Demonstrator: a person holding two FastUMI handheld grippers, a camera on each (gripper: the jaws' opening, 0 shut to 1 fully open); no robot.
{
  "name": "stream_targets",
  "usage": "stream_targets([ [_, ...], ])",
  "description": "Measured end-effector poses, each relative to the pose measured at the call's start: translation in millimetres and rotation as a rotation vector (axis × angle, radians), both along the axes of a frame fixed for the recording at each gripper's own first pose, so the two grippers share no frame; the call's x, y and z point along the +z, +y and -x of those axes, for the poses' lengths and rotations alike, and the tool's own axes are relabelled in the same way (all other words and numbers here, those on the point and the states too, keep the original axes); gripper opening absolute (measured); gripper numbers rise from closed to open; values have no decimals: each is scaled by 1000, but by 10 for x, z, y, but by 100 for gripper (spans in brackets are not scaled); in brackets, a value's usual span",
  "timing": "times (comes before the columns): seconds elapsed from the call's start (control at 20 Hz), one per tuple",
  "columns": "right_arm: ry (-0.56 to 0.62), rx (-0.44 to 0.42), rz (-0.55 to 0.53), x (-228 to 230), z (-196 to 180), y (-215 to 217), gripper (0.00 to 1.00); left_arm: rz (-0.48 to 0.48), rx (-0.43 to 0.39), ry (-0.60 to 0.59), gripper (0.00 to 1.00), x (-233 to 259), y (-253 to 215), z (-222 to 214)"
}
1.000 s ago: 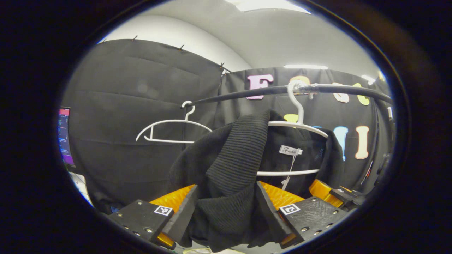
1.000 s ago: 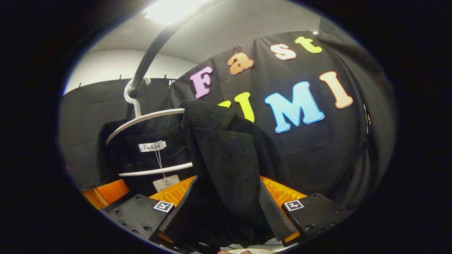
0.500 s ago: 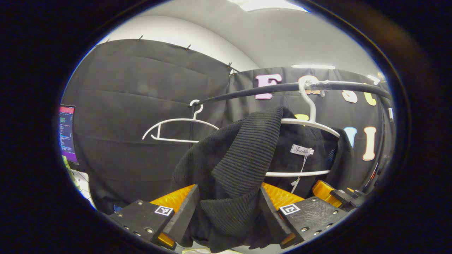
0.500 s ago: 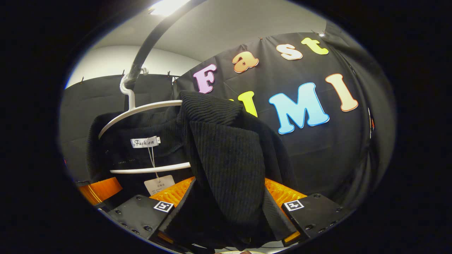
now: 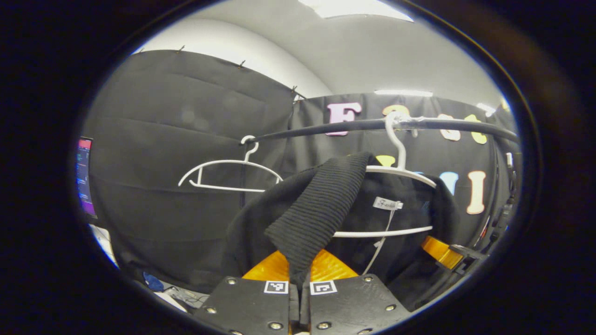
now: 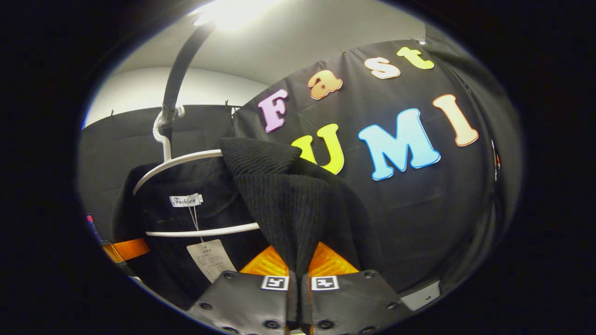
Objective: Grasp the clothes on the hanger with both hands and then place them into the laundry hamper below.
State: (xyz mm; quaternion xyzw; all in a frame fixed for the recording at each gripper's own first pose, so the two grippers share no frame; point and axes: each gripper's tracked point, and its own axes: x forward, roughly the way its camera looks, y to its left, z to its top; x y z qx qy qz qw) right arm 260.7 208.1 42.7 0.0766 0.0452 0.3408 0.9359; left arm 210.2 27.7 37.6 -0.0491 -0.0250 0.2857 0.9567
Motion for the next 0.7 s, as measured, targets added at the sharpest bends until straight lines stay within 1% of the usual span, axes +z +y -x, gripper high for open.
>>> stream_targets([
  [0.1, -1, 10, 1, 18, -7, -29, 0, -1, -8, 1, 4, 23, 20, 44],
  [0.15, -2, 13, 6, 30, -14, -41, 3, 3, -11, -5, 4, 42, 2, 67],
  [0.2, -3, 12, 10, 26, -4, -49, 0, 9, -10, -12, 4, 59, -6, 103],
  [0.25, -9, 8, 10, 37, -7, -89, 3, 12, -11, -19, 4, 77, -8, 135],
  [0.35, -3, -3, 5, 66, -21, -133, 3, 10, -16, -28, 4, 116, -16, 197],
  [0.4, -3, -9, -2, 70, 4, -165, 0, 8, -15, -31, 4, 133, -22, 227],
  [0.45, -11, -14, -5, 105, -13, -193, 3, 7, -14, -36, 4, 147, -21, 253],
  [0.5, -26, -27, -1, 133, -21, -227, 0, 10, -12, -41, 3, 163, -22, 281],
  [0.55, -44, -40, 0, 171, -46, -269, 3, 10, -11, -46, 4, 196, -21, 326],
  [0.65, -72, -64, -5, 225, -85, -330, 3, -10, -3, -45, 2, 265, 12, 414],
  [0.7, -83, -75, -10, 265, -92, -362, 0, -26, 3, -41, 2, 313, 43, 464],
])
